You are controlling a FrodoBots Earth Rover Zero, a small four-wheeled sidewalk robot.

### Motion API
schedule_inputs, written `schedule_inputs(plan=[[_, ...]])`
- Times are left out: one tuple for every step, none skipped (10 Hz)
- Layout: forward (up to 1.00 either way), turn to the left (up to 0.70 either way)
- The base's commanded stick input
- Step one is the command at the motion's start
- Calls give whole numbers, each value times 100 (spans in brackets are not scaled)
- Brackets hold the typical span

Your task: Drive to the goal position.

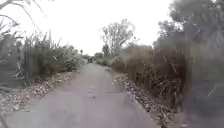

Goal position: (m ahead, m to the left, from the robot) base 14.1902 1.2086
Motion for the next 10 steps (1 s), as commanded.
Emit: schedule_inputs(plan=[[100,0],[100,0],[100,3],[100,17],[100,31],[100,40],[100,40],[100,40],[100,0],[100,0]])
